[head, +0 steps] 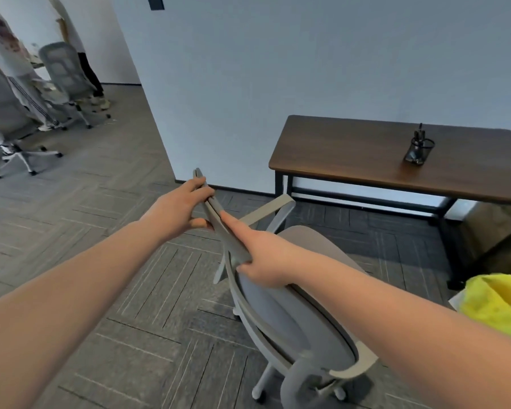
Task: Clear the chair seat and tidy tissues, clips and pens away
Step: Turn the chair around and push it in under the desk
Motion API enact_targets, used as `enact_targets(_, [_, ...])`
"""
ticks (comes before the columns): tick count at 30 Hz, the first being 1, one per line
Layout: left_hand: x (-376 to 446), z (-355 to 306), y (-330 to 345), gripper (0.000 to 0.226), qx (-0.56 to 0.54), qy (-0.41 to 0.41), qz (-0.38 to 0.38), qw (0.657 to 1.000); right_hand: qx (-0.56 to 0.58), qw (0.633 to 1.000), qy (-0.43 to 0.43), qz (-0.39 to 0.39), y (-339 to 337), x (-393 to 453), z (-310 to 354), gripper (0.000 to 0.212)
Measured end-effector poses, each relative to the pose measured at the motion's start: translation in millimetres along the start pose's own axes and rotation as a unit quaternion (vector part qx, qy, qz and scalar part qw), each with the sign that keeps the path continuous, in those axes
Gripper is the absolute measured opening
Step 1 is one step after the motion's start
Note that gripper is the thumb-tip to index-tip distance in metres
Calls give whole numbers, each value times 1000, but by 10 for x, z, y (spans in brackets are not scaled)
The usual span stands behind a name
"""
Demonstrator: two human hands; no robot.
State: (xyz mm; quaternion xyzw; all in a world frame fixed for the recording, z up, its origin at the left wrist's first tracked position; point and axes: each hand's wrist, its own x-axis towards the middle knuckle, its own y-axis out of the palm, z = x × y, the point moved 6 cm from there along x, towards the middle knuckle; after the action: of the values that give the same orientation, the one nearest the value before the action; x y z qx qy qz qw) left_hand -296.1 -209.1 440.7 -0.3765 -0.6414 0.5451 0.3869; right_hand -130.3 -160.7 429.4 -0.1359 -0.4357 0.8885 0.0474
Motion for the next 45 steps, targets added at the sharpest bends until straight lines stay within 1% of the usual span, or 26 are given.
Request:
enact_targets(7, [-27,-409,85,64,0,10,-18,1000,4,1000,-14,17,-141,-371,-358,92])
enact_targets(10, [9,-633,169,63,-21,44,18,999,0,1000,-28,12,-200,-619,-496,90])
enact_targets(13, [66,-903,224,64,-36,77,46,995,-27,999,-24,9,-294,-842,-723,87])
enact_targets(16, [123,-1235,294,62,-47,99,33,993,-61,998,-16,0,-456,-1047,-1066,88])
enact_targets(19, [207,-1639,384,63,-19,118,17,993,-106,994,3,-12,-677,-1344,-1406,88])
enact_targets(22, [353,-2150,411,80,31,182,18,983,-154,987,36,-39,-950,-1698,-1759,85])
enact_targets(23, [410,-2328,420,80,40,210,18,977,-170,983,51,-49,-1033,-1803,-1888,85])
enact_targets(26, [603,-2845,457,63,35,253,21,967,-212,969,90,-91,-1268,-2074,-2299,84])
enact_targets(30, [807,-3266,543,57,21,268,-4,963,-268,947,109,-137,-1477,-2234,-2710,85])
enact_targets(34, [1078,-3540,624,49,25,265,16,964,-285,934,120,-180,-1643,-2310,-3057,80])
enact_targets(40, [1459,-3736,660,49,27,265,23,963,-301,915,123,-239,-1833,-2278,-3362,75])
enact_targets(45, [1728,-3917,739,47,19,276,-2,961,-311,904,140,-258,-1988,-2281,-3638,76])
